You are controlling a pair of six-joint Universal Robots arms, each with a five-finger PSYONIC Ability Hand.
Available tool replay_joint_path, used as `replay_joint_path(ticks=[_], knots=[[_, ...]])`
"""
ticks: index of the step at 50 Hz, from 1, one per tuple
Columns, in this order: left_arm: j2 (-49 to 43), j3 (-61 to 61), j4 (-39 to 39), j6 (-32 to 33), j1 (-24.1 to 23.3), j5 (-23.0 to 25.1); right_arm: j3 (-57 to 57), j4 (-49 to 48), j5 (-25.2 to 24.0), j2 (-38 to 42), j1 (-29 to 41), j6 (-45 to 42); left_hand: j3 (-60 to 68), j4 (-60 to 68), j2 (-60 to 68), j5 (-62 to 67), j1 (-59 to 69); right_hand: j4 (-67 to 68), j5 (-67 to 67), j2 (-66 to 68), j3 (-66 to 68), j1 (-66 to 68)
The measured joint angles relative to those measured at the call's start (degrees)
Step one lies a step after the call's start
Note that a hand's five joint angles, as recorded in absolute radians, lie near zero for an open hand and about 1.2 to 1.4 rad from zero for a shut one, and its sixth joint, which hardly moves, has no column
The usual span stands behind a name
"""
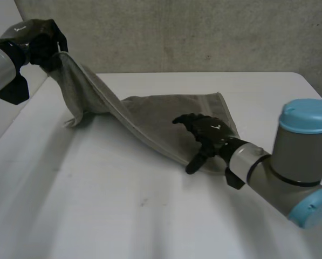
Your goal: Fold the towel.
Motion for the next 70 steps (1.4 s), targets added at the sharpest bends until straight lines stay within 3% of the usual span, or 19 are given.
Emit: replay_joint_path(ticks=[12, 23, 27, 37, 49, 53, 60, 70], knots=[[-0.37, 0.26, -0.66, -0.83, -0.01, -0.11, -8.36, -6.89, 5.93, 10.97, 5.35, 5.99, 0.0, 0.0, 0.0, 0.0, 0.0, 0.0, 0.03, 0.0, 0.0, 0.01], [-0.57, -1.61, -0.5, -1.05, 0.88, -0.23, -10.63, -7.57, 11.01, 15.07, 5.49, 5.8, 0.0, 0.0, 0.0, 0.0, 0.0, 13.41, 11.69, 13.59, 13.84, 16.51], [-0.54, -3.25, -0.42, -0.92, 2.12, -0.16, -9.25, -7.04, 12.4, 13.9, 1.62, 3.87, 0.0, 0.0, 0.0, 0.0, 0.0, 20.78, 18.86, 21.07, 21.31, 24.79], [-0.48, -7.06, -0.05, -0.41, 4.62, 0.33, -4.18, -4.99, 9.26, 9.8, -10.31, -4.99, 0.0, 0.0, 0.0, 0.0, 0.0, 26.47, 24.54, 26.63, 26.93, 31.23], [-0.56, -9.44, 1.14, -0.27, 5.92, 0.34, -3.48, 2.15, 3.5, 9.33, -15.64, -6.5, 0.0, 0.0, 0.0, 0.0, 0.0, 27.93, 25.97, 28.03, 28.35, 32.82], [-0.58, -9.79, 1.28, -0.26, 5.98, 0.34, -3.18, 3.19, 2.16, 9.18, -15.76, -6.2, 0.0, 0.0, 0.0, 0.0, 0.0, 25.07, 23.57, 25.17, 25.5, 28.95], [-0.65, -9.59, 1.33, -0.11, 5.96, 0.34, -1.44, 4.98, 0.35, 6.59, -14.83, -5.28, 0.0, 0.0, 0.0, 0.0, 0.0, 7.13, 5.63, 7.27, 7.42, 8.48], [-1.23, -7.89, 1.4, -0.09, 5.9, 0.26, 0.65, 3.99, -0.69, 3.94, -7.88, 0.04, 0.0, 0.0, 0.0, 0.0, 0.0, 5.5, 3.91, 5.83, 5.8, 6.88]])
